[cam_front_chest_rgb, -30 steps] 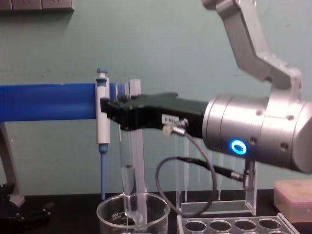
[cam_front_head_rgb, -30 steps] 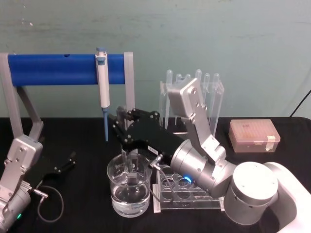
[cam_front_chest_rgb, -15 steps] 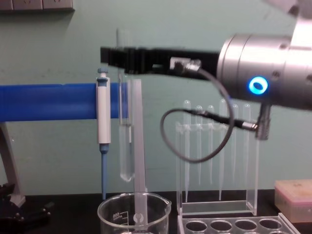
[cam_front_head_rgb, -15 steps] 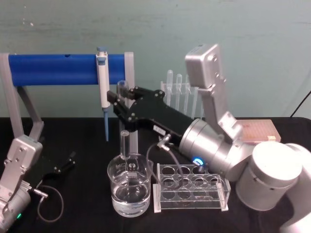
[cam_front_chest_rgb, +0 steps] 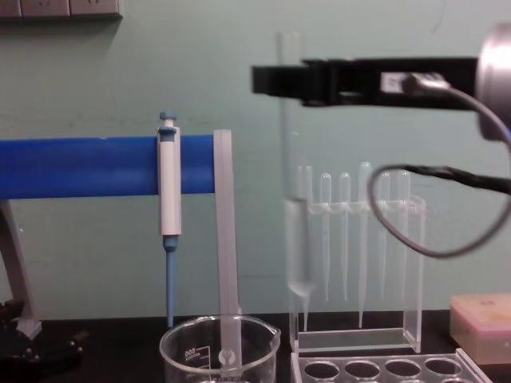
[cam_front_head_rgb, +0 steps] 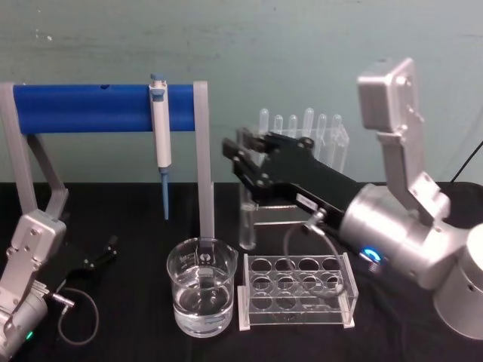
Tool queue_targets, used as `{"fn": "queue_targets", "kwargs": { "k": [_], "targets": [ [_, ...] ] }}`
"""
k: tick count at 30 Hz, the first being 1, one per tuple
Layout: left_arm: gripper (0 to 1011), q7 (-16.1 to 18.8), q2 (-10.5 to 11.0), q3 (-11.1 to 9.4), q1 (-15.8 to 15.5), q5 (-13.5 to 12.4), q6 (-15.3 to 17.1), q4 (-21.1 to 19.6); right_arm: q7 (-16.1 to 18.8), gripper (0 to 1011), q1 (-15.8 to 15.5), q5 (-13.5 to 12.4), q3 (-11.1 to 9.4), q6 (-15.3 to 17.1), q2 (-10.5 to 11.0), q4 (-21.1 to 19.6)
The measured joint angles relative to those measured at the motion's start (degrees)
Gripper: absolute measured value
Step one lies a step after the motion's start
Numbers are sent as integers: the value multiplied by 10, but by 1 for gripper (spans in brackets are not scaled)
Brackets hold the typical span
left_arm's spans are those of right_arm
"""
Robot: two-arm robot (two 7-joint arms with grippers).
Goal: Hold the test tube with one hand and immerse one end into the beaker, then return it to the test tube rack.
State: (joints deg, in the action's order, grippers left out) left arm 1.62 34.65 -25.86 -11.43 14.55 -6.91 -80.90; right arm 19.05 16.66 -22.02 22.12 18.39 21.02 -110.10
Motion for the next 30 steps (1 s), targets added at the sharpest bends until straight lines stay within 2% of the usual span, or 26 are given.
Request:
{"fn": "queue_targets", "kwargs": {
  "k": [5, 12, 18, 20, 30],
  "targets": [
    [1000, 0, 0, 0, 0, 0, 0, 0, -18, 230, -38, -3, -19, -11, 25, -14],
    [1000, 0, 0, 0, 0, 0, 0, 0, -32, 230, -74, 7, -28, -37, 38, -13],
    [1000, 0, 0, 0, 0, 0, 0, 0, -33, 230, -88, 22, -31, -66, 36, 5],
    [1000, 0, 0, 0, 0, 0, 0, 0, -34, 230, -95, 30, -36, -85, 27, 24],
    [1000, 0, 0, 0, 0, 0, 0, 0, -33, 230, -101, 37, -40, -99, 13, 45]
  ]
}}
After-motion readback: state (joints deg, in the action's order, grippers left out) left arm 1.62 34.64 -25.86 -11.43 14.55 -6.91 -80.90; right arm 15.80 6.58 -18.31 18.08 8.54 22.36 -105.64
